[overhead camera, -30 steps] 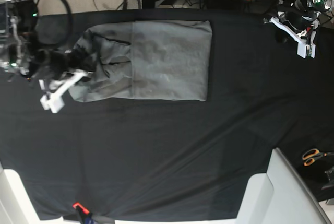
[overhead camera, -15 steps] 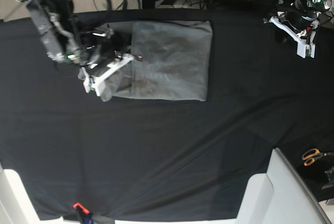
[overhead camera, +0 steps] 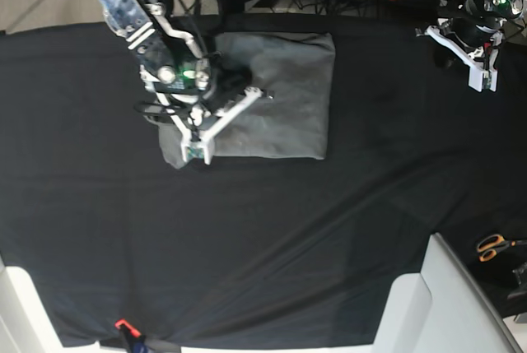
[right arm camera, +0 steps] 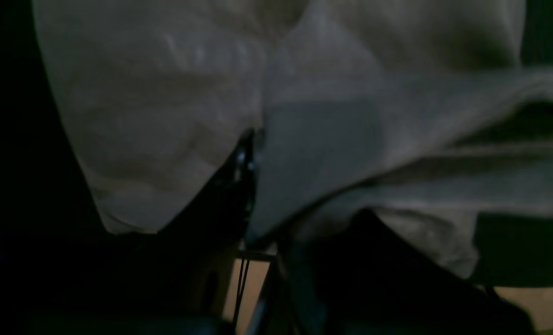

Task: Fold the T-shirt properly
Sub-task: 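Fold the grasped shirt end over toward the shirt's middle with the right gripper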

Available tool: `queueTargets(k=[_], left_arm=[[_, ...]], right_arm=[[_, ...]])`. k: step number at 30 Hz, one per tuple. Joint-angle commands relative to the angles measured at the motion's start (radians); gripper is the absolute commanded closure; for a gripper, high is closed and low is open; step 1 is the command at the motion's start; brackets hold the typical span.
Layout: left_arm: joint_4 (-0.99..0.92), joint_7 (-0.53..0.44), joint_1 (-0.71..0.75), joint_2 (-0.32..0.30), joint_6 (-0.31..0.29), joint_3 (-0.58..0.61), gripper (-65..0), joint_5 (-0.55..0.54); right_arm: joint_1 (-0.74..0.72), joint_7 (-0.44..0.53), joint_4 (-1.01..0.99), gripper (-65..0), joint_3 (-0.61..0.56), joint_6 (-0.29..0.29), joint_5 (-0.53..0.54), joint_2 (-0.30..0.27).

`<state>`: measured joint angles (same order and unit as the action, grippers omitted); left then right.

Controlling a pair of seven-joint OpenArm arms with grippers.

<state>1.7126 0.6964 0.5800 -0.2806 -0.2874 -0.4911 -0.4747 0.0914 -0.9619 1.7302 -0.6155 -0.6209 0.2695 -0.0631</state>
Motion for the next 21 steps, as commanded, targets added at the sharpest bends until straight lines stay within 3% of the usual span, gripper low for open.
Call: queueTargets(k=[1,6,13,21], left_arm=[[0.013,-0.016,0.005,-0.013,0.0,-0.008,0.0,-0.005],[0.013,-0.016,0.005,-0.013,0.0,-0.008,0.0,-0.005],[0.013,-0.016,0.01,-0.013,0.0,-0.008,0.0,-0.005],[-0.041,-0.017,0.005,-0.015,0.0,-0.008,0.0,-0.005]], right_arm=[[-0.009,0.004,0.015,-0.3,-0.014,0.0,-0.022,0.018],[-0.032,-0.006,0.014,-0.3,-0.096,0.0,-0.1,0.049],[-0.081,0.005,-0.103,-0.3,-0.111,0.002,-0.103,0.096],[-0.111,0.024,-0.112,-0.3,-0.174,0.006,-0.1,0.104]])
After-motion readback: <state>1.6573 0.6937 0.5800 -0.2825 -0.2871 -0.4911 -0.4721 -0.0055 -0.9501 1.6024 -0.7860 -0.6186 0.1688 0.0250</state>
